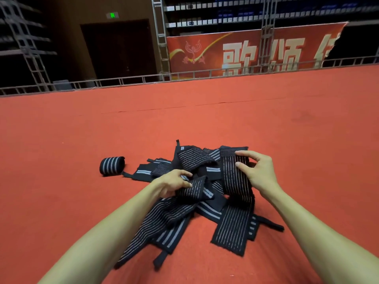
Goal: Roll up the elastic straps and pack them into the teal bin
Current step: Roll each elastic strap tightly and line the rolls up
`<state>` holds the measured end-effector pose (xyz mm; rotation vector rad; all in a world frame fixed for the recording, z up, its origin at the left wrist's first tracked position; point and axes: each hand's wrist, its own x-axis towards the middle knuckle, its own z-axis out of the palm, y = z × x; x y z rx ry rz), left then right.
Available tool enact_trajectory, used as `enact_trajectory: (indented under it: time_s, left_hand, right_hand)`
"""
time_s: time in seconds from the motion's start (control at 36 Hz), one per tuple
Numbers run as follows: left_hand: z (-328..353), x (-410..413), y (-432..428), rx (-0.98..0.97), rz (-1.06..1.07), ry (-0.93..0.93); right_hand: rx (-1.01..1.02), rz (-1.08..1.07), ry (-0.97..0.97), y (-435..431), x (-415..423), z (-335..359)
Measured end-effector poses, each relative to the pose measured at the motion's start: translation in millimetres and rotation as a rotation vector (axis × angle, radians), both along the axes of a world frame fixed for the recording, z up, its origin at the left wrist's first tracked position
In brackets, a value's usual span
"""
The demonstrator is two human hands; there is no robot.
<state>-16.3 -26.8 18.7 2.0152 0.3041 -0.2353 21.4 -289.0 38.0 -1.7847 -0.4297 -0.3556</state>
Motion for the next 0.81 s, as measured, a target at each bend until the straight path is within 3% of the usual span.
enact_trajectory:
  time_s: [0.36, 0.53, 0.81]
  left_hand:
    - [-1.2, -28.8, 7.1, 0.083, -0.210, 0.005]
    - [5.7, -49.0, 11.7, 0.467, -0.317, 0.090]
    - [42.0, -63.2, 27.8, 0.383, -0.186, -0.156]
  right_hand:
    - [-0.021, -0.003, -0.023, -5.4, -3.2, 11.9]
    - [-0.032, 0.026, -0.018, 9.1, -9.6, 15.5]
    - [-0.007, 0.045, -0.051, 18.1, -16.7, 33.7]
